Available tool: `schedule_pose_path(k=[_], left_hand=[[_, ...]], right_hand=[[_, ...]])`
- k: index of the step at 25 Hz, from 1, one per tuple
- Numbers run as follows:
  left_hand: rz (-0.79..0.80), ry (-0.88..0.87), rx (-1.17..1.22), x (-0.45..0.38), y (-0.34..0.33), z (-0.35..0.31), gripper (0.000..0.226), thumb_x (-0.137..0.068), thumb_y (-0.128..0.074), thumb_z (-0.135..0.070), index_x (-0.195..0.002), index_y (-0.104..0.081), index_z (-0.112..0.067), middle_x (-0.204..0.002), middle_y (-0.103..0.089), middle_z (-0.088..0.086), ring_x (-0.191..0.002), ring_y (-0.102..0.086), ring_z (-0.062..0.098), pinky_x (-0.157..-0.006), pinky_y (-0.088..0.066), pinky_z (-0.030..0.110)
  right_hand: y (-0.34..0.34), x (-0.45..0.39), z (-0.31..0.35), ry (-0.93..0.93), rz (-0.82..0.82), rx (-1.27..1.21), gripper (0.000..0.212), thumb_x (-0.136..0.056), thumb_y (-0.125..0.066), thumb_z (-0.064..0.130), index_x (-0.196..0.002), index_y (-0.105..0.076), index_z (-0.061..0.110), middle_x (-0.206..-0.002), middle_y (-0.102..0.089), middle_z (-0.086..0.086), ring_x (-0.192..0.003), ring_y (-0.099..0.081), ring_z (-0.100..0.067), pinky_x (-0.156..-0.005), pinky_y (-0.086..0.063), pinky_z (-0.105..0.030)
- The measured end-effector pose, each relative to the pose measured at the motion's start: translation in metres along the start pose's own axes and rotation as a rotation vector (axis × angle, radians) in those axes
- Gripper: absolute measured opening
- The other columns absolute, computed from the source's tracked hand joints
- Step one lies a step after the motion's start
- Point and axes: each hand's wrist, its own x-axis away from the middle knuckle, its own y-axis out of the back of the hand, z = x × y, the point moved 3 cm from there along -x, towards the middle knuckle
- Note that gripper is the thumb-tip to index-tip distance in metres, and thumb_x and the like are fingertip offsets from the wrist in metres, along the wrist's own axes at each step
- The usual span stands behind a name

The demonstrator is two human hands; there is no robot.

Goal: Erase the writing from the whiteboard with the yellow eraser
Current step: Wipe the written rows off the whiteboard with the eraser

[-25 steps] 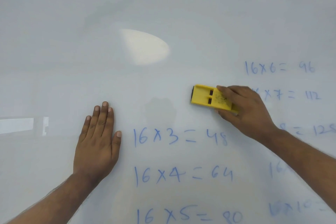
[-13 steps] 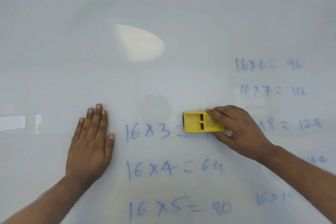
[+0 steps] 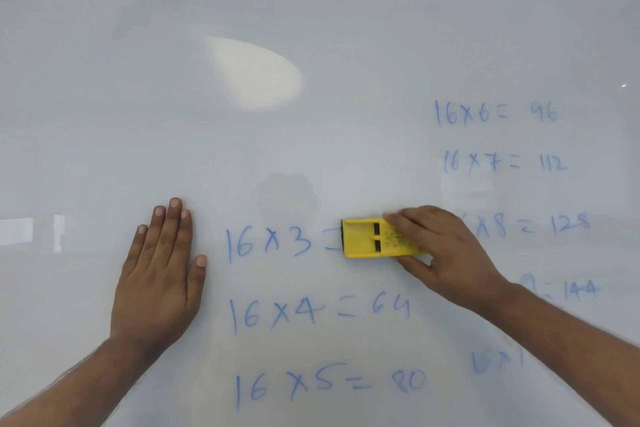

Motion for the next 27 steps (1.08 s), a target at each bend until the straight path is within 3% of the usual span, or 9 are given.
schedule_pose_path(k=[4,12,20,27], left_hand=[[0.003,0.000,-0.003,0.003,-0.001,0.001,0.065,-0.103,-0.023,-0.037,-0.160,-0.011,-0.008,-0.171,-0.008,0.006,-0.158,-0.007,0.023,-0.128,-0.003,0.039],[-0.014,0.001,0.015,0.005,-0.001,-0.002,0.066,-0.102,-0.024,-0.036,-0.160,-0.013,-0.006,-0.170,-0.010,0.008,-0.157,-0.009,0.025,-0.128,-0.006,0.041],[0.014,0.003,0.009,0.013,0.000,-0.002,0.066,-0.102,-0.024,-0.036,-0.160,-0.012,-0.007,-0.170,-0.008,0.007,-0.158,-0.007,0.024,-0.128,-0.005,0.041],[0.019,0.000,0.017,0.015,0.000,-0.003,0.065,-0.103,-0.024,-0.036,-0.160,-0.012,-0.008,-0.171,-0.008,0.006,-0.158,-0.006,0.023,-0.128,-0.005,0.041]], right_hand=[[0.005,0.024,-0.013,0.058,0.054,0.075,0.048,-0.092,-0.053,0.037,-0.135,-0.054,0.016,-0.122,-0.062,-0.001,-0.111,-0.054,-0.020,-0.098,-0.036,-0.027],[0.002,-0.008,-0.010,-0.141,-0.107,-0.008,0.056,-0.083,-0.067,0.029,-0.136,-0.054,0.015,-0.118,-0.062,-0.004,-0.103,-0.057,-0.026,-0.091,-0.042,-0.033],[-0.006,0.022,0.002,0.117,0.040,0.089,0.048,-0.092,-0.057,0.035,-0.135,-0.054,0.015,-0.119,-0.062,-0.004,-0.107,-0.056,-0.023,-0.093,-0.041,-0.032],[-0.009,-0.020,0.012,-0.091,-0.133,-0.017,0.055,-0.085,-0.065,0.032,-0.136,-0.054,0.014,-0.114,-0.062,-0.006,-0.100,-0.057,-0.028,-0.087,-0.044,-0.038]])
